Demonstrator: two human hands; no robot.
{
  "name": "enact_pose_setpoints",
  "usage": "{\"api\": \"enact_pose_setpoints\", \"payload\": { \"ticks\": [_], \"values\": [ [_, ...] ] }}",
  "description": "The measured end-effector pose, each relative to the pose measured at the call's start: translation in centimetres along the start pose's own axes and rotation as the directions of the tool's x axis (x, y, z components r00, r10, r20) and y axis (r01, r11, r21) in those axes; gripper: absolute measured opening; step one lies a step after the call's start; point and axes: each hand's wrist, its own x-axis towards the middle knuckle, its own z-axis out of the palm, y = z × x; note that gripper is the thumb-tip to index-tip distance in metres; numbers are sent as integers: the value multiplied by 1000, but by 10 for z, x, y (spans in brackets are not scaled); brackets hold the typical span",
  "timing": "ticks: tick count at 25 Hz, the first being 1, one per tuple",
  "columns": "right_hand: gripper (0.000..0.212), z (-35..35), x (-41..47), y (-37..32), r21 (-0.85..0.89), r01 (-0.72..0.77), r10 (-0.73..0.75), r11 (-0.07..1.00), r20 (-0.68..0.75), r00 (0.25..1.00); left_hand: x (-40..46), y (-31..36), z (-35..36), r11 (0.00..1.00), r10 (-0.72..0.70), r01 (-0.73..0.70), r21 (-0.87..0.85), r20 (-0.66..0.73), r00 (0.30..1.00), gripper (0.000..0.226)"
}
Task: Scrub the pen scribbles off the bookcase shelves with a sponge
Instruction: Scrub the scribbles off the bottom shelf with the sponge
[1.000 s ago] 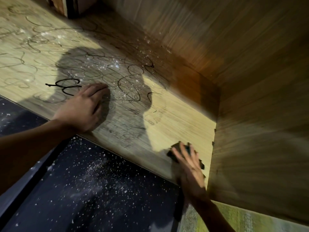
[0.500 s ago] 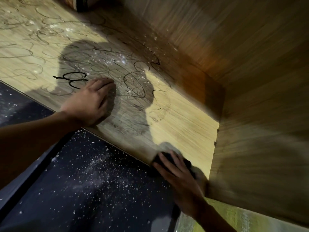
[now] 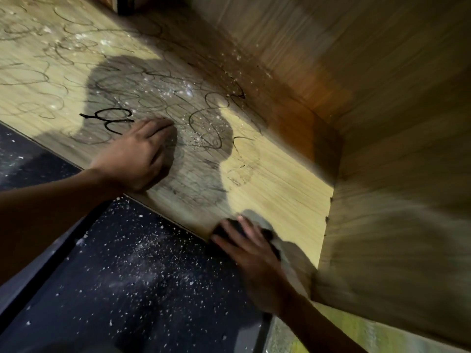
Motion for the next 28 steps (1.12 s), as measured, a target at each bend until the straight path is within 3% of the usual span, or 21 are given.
{"api": "enact_pose_setpoints", "payload": {
  "ticks": [2,4,5,6,7,8,10,11,13,15,17,18,19,22,24,25,26,28],
  "values": [
    [69,-4,-42,45,62,-311,315,948,-69,947,-1,-1,0,1000,-16,16,-8,-4,1000,62],
    [63,-5,-31,66,138,-649,663,748,-96,743,-1,-1,0,1000,-12,12,-3,-2,1000,63],
    [64,-4,-9,61,168,-745,764,645,-120,634,-1,-2,1,1000,-7,7,-1,-5,1000,63],
    [67,-3,13,44,190,-769,791,611,-180,584,0,-3,1,1000,-6,6,-4,-7,1000,63],
    [68,1,31,19,205,-725,749,658,-273,603,0,-3,2,1000,-6,6,-14,-10,1000,62],
    [65,8,39,-6,180,-629,649,757,-327,687,0,-3,1,1000,-4,4,-22,-10,1000,62],
    [58,18,21,-42,62,-373,378,926,-206,903,-1,0,0,1000,-1,1,-30,-4,1000,62],
    [56,15,10,-40,76,-295,304,952,-148,941,-2,0,0,999,-4,3,-32,-9,1000,64],
    [52,2,-2,9,168,-416,439,894,-146,886,-1,1,-2,999,-25,24,-47,-18,1000,66],
    [56,-7,5,67,202,-658,688,726,-238,686,-2,3,-3,998,-40,39,-44,-25,999,67],
    [64,-14,25,96,228,-801,823,554,-295,486,-1,4,-2,999,-35,34,-37,-39,999,66],
    [64,-9,36,86,219,-819,833,531,-313,456,-1,4,-3,999,-36,35,-30,-36,999,65],
    [62,-5,38,63,205,-804,816,558,-313,487,-1,4,-3,999,-39,39,-28,-21,999,65],
    [50,10,6,-13,216,-600,637,770,-261,725,-1,4,-5,998,-45,45,-39,-3,999,64],
    [49,8,-10,-5,206,-516,555,831,-254,792,-2,3,-4,998,-48,48,-38,13,999,64],
    [50,6,-7,15,184,-539,569,822,-256,781,-2,4,-4,998,-54,55,-31,16,998,63],
    [52,2,1,36,173,-622,644,764,-259,720,-2,4,-5,998,-52,52,-19,15,999,63],
    [56,-7,38,63,172,-836,839,522,-283,465,-2,4,-5,999,-34,34,11,23,999,64]
  ]
}}
